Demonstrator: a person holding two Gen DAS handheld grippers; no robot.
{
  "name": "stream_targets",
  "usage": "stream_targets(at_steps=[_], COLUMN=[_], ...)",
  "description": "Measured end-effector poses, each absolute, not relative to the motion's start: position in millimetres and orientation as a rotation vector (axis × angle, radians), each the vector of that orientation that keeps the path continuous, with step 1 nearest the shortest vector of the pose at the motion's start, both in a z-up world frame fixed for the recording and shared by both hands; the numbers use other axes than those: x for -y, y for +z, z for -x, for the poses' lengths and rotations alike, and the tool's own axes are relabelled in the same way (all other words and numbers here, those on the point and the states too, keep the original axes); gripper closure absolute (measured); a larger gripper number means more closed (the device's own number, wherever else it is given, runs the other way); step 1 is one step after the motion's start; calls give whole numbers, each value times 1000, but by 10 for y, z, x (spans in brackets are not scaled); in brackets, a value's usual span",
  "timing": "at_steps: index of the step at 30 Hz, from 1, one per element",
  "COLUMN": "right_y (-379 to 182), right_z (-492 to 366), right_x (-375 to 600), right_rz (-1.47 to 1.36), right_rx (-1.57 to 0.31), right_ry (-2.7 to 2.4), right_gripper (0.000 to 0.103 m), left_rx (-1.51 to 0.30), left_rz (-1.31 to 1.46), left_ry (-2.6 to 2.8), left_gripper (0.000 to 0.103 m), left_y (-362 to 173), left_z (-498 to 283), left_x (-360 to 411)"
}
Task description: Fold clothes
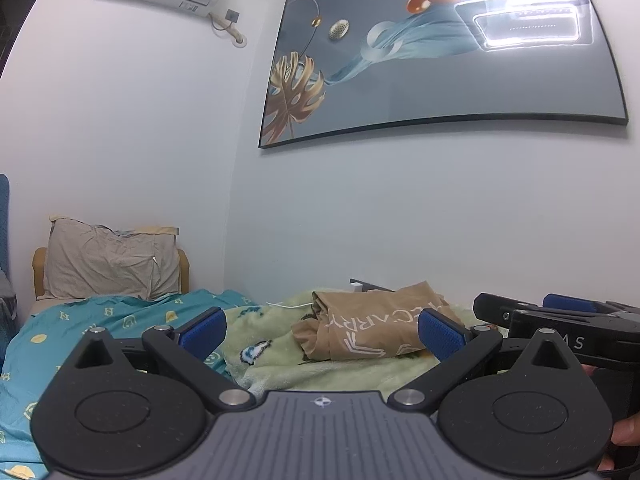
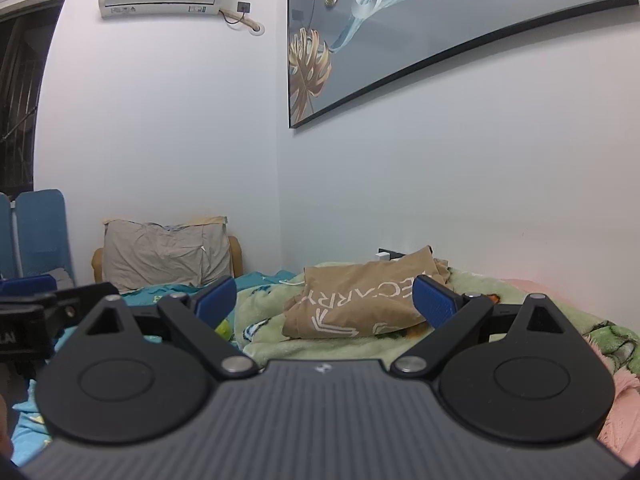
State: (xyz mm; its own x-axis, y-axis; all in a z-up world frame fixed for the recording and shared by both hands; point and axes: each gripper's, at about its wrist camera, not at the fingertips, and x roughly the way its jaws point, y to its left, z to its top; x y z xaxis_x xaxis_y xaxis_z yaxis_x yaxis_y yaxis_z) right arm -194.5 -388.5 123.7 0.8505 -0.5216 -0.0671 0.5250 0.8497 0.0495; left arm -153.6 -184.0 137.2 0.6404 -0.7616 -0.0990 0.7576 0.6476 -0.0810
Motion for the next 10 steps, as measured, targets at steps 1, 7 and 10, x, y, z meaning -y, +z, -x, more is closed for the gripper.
stream_targets(at_steps=[1,7,10], right_y=[1244,1264,1262], right_z=[1957,1992,2001], right_x=[3877,3853,3845], right_rz=[-67,-69,-69], right_rx=[-50,-48,-49], right_ry=[-552,-553,-554], right_gripper=[7,7,7], left_rx=[-127,-122,-127], left_rz=[33,29,31], left_ry=[-867,-871,-878], left_gripper=[0,0,0], left_y=[1375,1382,1388], left_z=[1540,1559,1543], left_x=[1839,1841,1848])
